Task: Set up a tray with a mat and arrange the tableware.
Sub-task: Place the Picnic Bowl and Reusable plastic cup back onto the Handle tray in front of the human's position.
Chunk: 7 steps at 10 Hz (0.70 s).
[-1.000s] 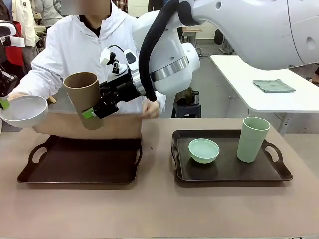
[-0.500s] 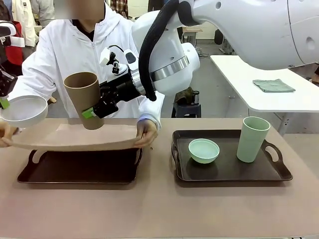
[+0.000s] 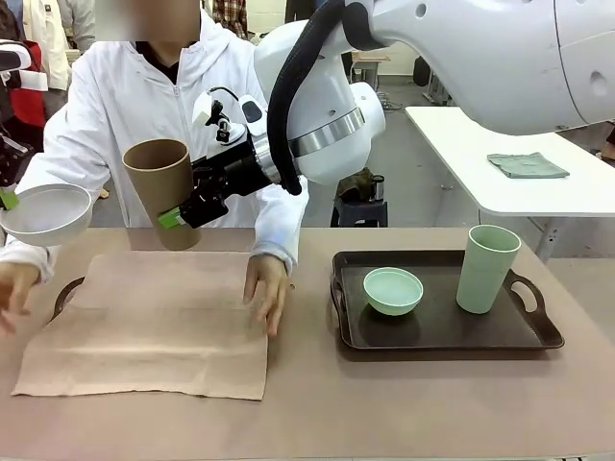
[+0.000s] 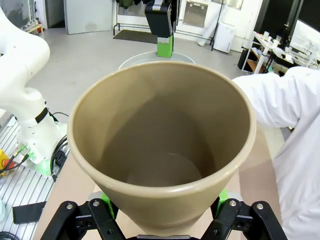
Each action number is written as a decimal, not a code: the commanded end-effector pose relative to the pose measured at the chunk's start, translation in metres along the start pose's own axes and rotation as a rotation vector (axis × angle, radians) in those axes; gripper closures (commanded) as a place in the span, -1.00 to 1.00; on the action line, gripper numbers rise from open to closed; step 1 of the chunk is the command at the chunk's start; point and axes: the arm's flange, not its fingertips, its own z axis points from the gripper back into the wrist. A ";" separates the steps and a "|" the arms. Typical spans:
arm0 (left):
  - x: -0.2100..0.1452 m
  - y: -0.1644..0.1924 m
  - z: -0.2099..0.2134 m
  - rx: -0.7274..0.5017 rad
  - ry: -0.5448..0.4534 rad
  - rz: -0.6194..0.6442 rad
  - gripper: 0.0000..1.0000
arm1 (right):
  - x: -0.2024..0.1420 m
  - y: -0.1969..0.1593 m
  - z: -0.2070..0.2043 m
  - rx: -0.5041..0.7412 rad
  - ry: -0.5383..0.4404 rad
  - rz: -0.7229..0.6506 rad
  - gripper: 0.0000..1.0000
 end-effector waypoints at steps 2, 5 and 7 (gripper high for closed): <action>0.000 -0.001 -0.001 -0.010 -0.013 0.002 1.00 | 0.001 -0.001 -0.002 0.008 -0.006 0.014 0.52; 0.000 -0.001 -0.001 -0.010 -0.013 0.002 1.00 | 0.001 -0.001 -0.002 0.008 -0.006 0.014 0.52; 0.000 -0.001 -0.001 -0.010 -0.013 0.002 1.00 | 0.001 -0.001 -0.002 0.008 -0.006 0.014 0.52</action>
